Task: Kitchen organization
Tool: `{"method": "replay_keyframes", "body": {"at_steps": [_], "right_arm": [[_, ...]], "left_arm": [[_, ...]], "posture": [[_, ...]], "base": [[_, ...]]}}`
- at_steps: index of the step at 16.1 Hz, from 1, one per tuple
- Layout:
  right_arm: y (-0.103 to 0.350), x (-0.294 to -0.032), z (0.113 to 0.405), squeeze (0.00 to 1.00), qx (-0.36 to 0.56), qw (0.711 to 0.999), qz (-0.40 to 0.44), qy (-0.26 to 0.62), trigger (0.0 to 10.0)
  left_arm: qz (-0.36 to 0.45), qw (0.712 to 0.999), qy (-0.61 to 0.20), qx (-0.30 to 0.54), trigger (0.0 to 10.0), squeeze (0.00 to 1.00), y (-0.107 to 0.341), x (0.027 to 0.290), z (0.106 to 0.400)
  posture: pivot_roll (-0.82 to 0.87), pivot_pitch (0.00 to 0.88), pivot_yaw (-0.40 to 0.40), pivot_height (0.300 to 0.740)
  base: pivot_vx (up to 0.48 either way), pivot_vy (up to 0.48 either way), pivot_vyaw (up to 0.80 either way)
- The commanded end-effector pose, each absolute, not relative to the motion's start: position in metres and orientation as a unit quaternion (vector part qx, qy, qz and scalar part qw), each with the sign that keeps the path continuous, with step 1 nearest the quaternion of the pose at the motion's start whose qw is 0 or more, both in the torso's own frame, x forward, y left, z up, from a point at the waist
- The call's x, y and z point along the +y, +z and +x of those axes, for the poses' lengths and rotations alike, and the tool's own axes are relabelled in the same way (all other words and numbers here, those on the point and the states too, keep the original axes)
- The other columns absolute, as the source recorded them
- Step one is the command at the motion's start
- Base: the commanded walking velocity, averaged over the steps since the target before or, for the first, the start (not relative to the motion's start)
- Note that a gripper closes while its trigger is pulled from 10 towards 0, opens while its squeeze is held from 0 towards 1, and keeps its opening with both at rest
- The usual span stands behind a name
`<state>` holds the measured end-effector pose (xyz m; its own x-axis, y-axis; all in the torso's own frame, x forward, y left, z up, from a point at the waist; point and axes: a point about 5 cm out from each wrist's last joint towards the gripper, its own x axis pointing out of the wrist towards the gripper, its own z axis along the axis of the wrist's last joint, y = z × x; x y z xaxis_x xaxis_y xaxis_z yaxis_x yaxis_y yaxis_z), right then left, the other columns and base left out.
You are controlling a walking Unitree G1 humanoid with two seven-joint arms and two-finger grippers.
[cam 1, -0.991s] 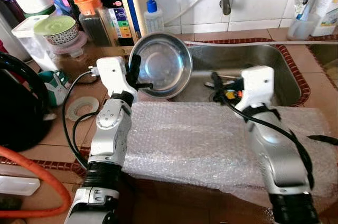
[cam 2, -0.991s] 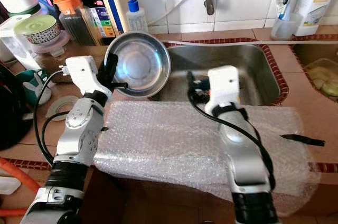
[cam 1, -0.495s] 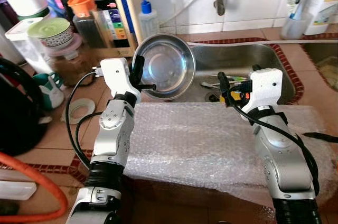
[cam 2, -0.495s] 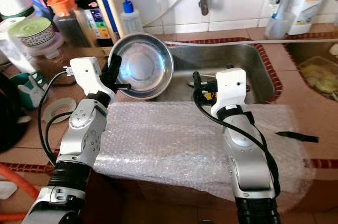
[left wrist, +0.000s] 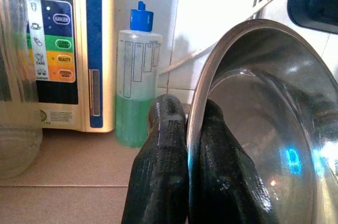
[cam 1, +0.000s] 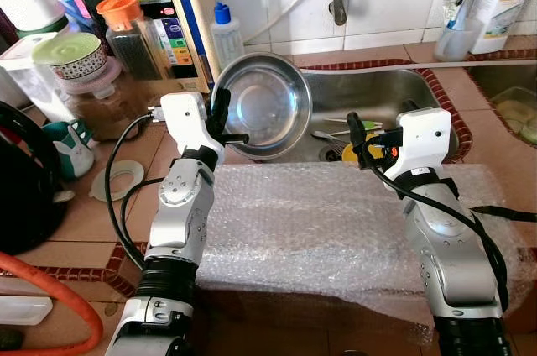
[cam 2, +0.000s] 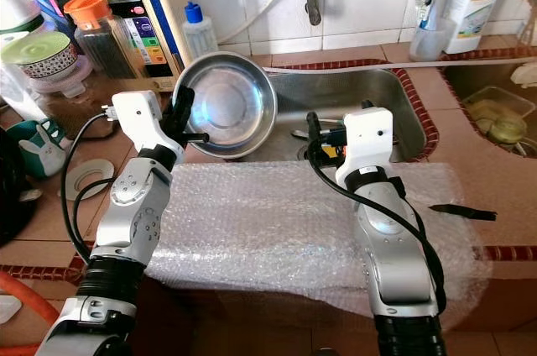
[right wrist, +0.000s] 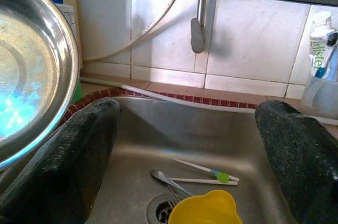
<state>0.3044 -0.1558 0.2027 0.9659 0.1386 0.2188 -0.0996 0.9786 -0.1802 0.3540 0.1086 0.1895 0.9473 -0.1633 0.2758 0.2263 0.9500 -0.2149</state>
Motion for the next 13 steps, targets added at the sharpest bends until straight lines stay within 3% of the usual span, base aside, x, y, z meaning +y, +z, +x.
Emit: {"method": "replay_keyframes", "body": {"at_steps": [1,4,8,9,10,13], "right_arm": [[0.207,-0.151,0.304,0.00,-0.123,0.986,-0.085,0.069,10.0],[0.209,-0.139,0.305,0.00,-0.116,0.985,-0.012,0.129,10.0],[0.215,-0.131,0.310,0.00,-0.113,0.977,-0.004,0.178,10.0],[0.218,-0.134,0.315,0.00,-0.113,0.978,-0.002,0.177,2.1],[0.219,-0.135,0.317,0.00,-0.115,0.978,0.001,0.173,0.0],[0.224,-0.139,0.327,0.00,-0.110,0.981,0.015,0.160,0.0]], "left_arm": [[-0.120,0.978,-0.101,-0.136,10.0,0.00,0.192,0.109,0.353],[-0.115,0.974,-0.129,-0.145,10.0,0.00,0.193,0.100,0.348],[-0.113,0.964,-0.180,-0.161,10.0,0.00,0.197,0.085,0.339],[-0.116,0.958,-0.201,-0.169,10.0,0.00,0.201,0.081,0.334],[-0.115,0.958,-0.201,-0.170,10.0,0.00,0.201,0.080,0.333],[-0.127,0.951,-0.218,-0.177,10.0,0.00,0.204,0.076,0.327]], "posture": [[-0.35,0.069,0.172,0.740],[-0.35,0.070,0.171,0.740],[-0.35,0.077,0.167,0.740],[-0.35,0.077,0.167,0.740],[-0.34,0.078,0.165,0.740],[-0.33,0.079,0.164,0.740]], "base": [[0.000,0.000,0.00],[0.000,0.000,0.00],[0.000,0.000,0.00],[0.000,0.000,0.00],[0.000,0.000,0.00],[0.000,0.000,0.00]]}}
